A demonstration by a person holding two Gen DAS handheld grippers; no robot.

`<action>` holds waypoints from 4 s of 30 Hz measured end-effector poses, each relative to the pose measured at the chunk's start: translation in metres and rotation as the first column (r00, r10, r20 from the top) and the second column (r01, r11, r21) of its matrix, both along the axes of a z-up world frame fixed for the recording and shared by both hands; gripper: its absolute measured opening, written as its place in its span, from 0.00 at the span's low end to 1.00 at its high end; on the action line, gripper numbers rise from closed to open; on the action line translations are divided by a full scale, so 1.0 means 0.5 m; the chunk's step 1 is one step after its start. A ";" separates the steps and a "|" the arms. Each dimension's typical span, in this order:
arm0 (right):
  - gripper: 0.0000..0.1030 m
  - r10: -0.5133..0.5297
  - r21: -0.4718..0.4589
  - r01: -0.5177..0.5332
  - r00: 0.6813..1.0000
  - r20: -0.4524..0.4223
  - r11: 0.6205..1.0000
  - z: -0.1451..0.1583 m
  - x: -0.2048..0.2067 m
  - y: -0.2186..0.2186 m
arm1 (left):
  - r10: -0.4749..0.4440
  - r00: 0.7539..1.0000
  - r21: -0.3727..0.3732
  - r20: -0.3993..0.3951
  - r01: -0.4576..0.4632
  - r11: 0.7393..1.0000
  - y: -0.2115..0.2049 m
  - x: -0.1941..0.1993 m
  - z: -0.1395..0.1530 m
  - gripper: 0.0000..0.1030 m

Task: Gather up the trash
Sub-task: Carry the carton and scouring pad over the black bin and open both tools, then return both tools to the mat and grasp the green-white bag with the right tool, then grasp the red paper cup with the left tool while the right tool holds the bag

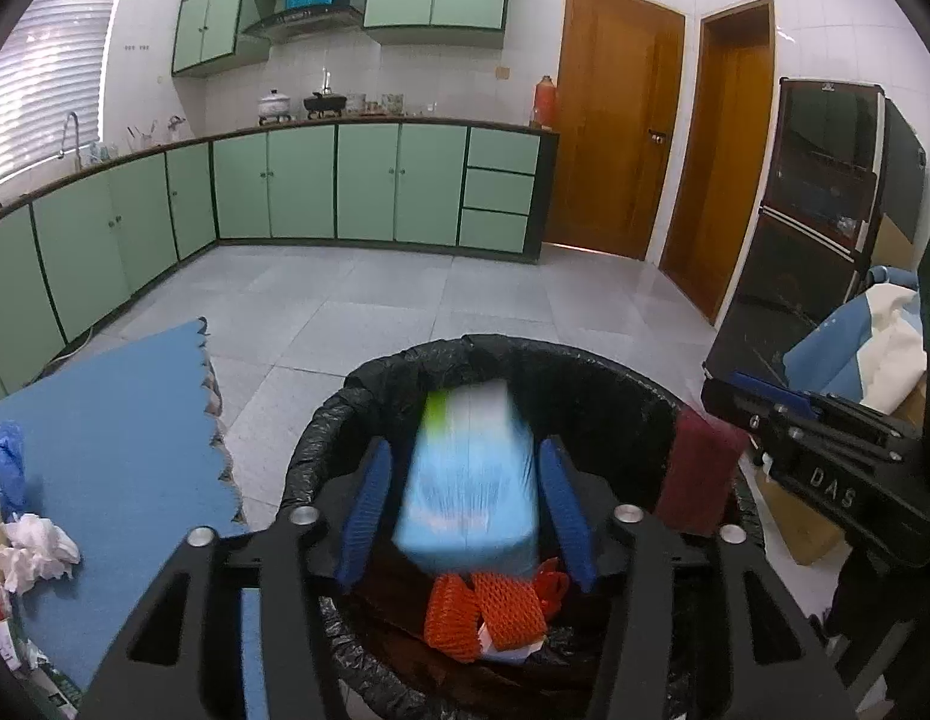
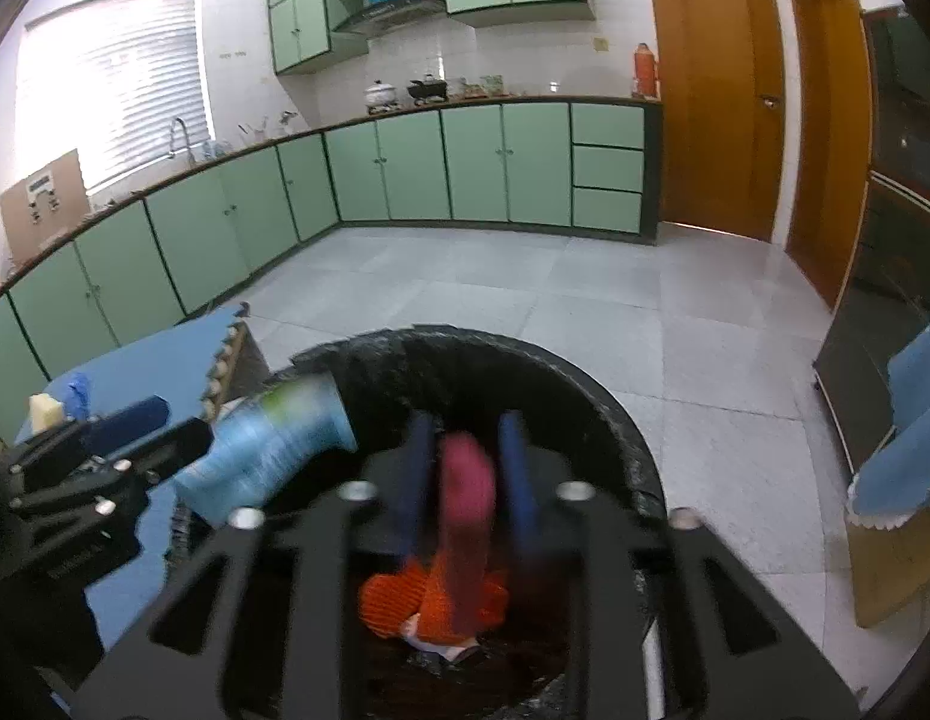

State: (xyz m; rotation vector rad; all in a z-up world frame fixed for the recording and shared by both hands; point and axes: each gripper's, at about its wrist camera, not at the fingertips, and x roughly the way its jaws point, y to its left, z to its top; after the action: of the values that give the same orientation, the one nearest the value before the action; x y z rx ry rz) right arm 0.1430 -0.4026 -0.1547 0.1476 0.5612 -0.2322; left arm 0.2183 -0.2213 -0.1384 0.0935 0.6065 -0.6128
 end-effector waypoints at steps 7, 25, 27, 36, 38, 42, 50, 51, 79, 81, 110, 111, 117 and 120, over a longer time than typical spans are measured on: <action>0.88 -0.054 -0.036 0.055 0.998 0.035 0.998 0.011 -0.027 0.029 | 0.051 0.998 -0.006 0.024 -0.051 0.999 0.057 -0.006 0.028 0.63; 0.95 0.180 0.047 -0.184 0.980 0.079 0.982 0.065 -0.028 0.363 | 0.398 0.913 0.055 0.090 -0.404 0.913 0.503 -0.135 0.059 0.67; 0.95 0.232 0.050 -0.235 0.970 0.066 0.971 0.060 -0.018 0.418 | 0.443 0.891 0.068 0.095 -0.450 0.890 0.548 -0.151 0.053 0.67; 0.95 0.392 0.046 -0.393 0.919 0.028 0.918 0.036 0.012 0.617 | 0.566 0.820 0.068 0.085 -0.571 0.818 0.682 -0.169 0.033 0.67; 0.95 0.418 0.055 -0.419 0.908 0.022 0.906 0.027 0.015 0.646 | 0.580 0.810 0.068 0.082 -0.586 0.808 0.705 -0.170 0.024 0.67; 0.95 0.458 0.064 -0.457 0.889 0.004 0.887 0.003 0.029 0.697 | 0.597 0.799 0.075 0.072 -0.601 0.795 0.740 -0.172 0.009 0.67; 0.95 0.503 0.053 -0.501 0.863 -0.051 0.864 -0.050 0.064 0.770 | 0.619 0.782 0.083 0.068 -0.623 0.778 0.776 -0.166 -0.010 0.67; 0.95 0.506 0.048 -0.504 0.861 -0.056 0.862 -0.053 0.069 0.778 | 0.622 0.780 0.083 0.068 -0.626 0.775 0.781 -0.164 -0.011 0.67; 0.68 0.543 0.150 -0.524 0.826 -0.153 0.839 -0.124 0.143 0.790 | 0.628 0.778 0.088 0.014 -0.627 0.774 0.809 -0.133 -0.057 0.67; 0.68 0.546 0.171 -0.522 0.825 -0.149 0.836 -0.125 0.143 0.782 | 0.624 0.781 0.089 0.012 -0.623 0.777 0.802 -0.131 -0.058 0.67; 0.67 0.438 0.130 -0.422 0.888 -0.137 0.897 -0.095 0.168 0.627 | 0.531 0.844 0.097 -0.069 -0.524 0.846 0.702 -0.039 -0.110 0.67; 0.67 0.440 0.126 -0.425 0.887 -0.139 0.896 -0.098 0.169 0.629 | 0.527 0.847 0.099 -0.075 -0.519 0.849 0.699 -0.037 -0.114 0.67; 0.67 0.450 0.126 -0.434 0.881 -0.149 0.892 -0.108 0.172 0.636 | 0.507 0.853 0.110 -0.121 -0.496 0.861 0.695 -0.024 -0.137 0.67; 0.67 0.453 0.124 -0.438 0.878 -0.152 0.890 -0.110 0.173 0.635 | 0.498 0.857 0.098 -0.135 -0.489 0.867 0.698 -0.023 -0.137 0.65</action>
State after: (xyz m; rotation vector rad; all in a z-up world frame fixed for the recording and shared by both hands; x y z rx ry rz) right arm 0.2293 -0.0852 -0.2098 0.0768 0.7668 0.2337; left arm 0.2068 0.1278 -0.2071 -0.0569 0.7681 -0.0990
